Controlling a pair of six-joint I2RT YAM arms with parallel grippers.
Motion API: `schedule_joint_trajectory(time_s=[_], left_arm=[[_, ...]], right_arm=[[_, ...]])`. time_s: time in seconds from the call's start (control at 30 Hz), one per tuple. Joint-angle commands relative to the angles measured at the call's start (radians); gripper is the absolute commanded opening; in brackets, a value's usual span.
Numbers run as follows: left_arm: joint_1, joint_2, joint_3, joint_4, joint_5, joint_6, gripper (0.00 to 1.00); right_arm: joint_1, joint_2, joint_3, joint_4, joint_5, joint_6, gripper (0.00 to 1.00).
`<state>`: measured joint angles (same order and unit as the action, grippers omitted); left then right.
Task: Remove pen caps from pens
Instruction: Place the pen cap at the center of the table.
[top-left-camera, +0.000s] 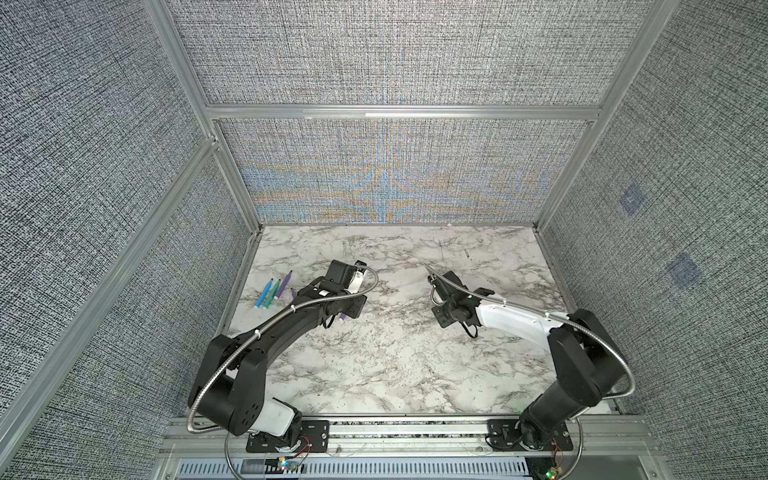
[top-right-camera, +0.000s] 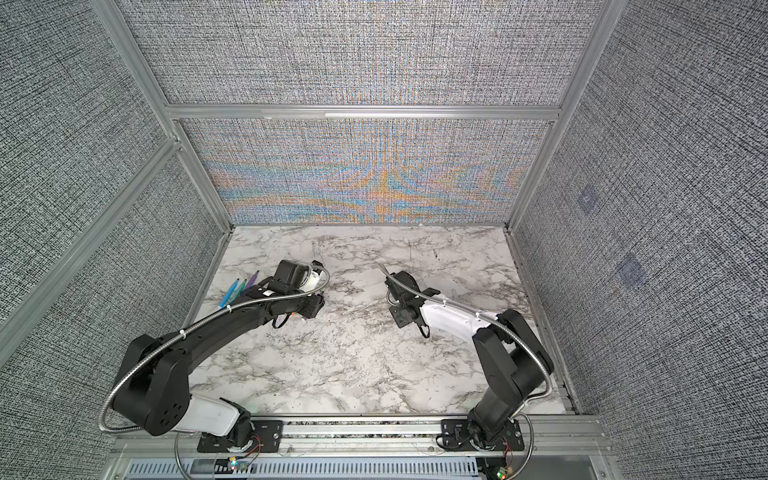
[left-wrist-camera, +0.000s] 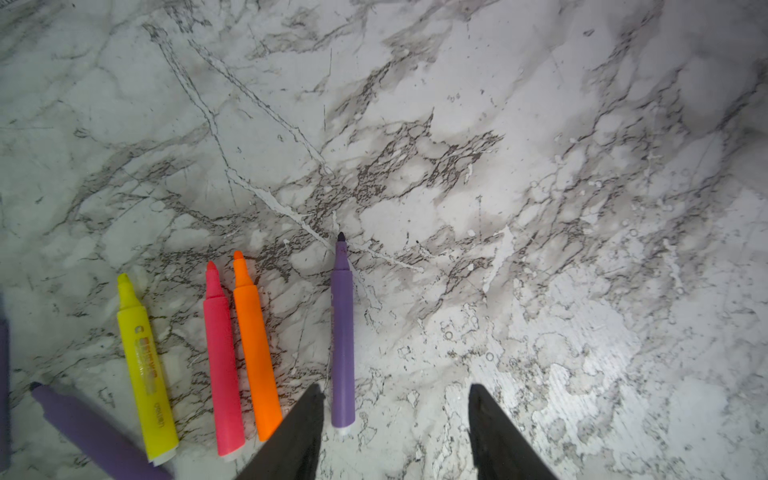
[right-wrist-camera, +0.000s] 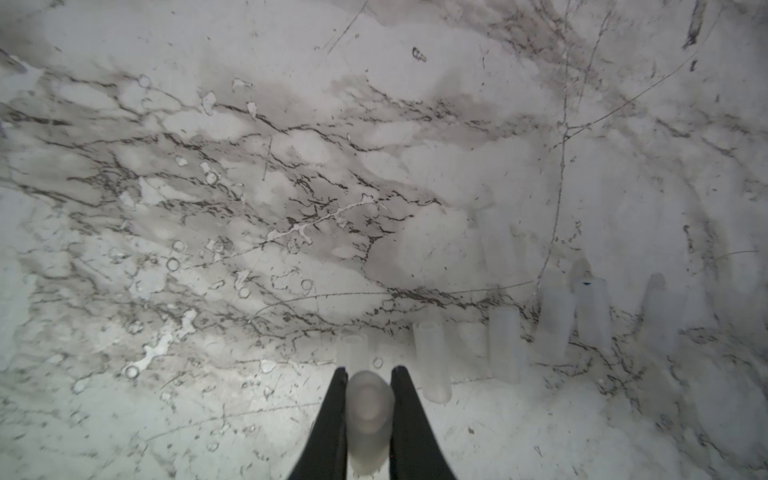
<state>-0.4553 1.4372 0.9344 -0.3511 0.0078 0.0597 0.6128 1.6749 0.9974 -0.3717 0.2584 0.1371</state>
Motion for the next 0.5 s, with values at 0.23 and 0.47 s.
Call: schedule_joint_trajectory(time_s=[0.23, 0.47], left_arm=[[-0.013, -0.204, -0.069, 0.05, 0.078, -0.027, 0.61], [-0.014, -0.262, -0.077, 0.054, 0.083, -0.024, 0.62]], right_arm=[[-0.022, 0.096, 0.066, 0.038, 0.039, -0.005, 0.0], [-0.048, 0.139, 0.091, 0.059, 0.041, -0.012, 0.0]])
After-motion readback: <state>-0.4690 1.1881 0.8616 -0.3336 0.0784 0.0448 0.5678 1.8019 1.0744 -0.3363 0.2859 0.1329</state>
